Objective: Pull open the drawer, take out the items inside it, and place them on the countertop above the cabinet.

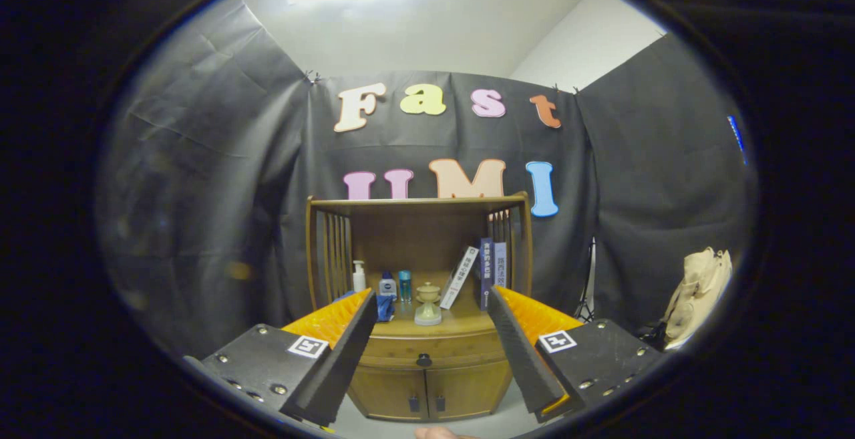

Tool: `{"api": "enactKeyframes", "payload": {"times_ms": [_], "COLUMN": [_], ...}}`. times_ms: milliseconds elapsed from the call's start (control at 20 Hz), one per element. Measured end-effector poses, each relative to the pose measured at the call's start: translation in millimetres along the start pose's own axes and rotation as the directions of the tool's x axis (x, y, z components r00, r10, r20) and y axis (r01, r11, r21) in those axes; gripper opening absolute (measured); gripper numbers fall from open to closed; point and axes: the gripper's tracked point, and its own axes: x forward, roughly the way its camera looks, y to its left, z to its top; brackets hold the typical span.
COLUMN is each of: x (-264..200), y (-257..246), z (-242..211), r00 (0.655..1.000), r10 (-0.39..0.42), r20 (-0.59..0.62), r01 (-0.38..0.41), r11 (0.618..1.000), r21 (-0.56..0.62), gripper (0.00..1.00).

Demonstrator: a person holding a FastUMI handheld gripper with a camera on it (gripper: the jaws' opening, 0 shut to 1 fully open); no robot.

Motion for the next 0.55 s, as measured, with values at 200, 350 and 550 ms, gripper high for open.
{"api": "enactKeyframes", "payload": {"times_ms": [200, 350, 550], "x": [1.1, 2.2, 5.0], "y": [1.9, 2.4, 0.0], "z": [-4.4, -3.0, -3.7], "r00": [1.000, 1.000, 1.000], "r10": [0.005, 0.006, 0.005], "r20": [-0.011, -0.008, -0.008], "r01": [-0.005, -0.006, -0.005], "r11": [1.000, 1.000, 1.000], "r21": [-0.005, -0.003, -0.007], "gripper": [0.99, 0.99, 0.99]}}
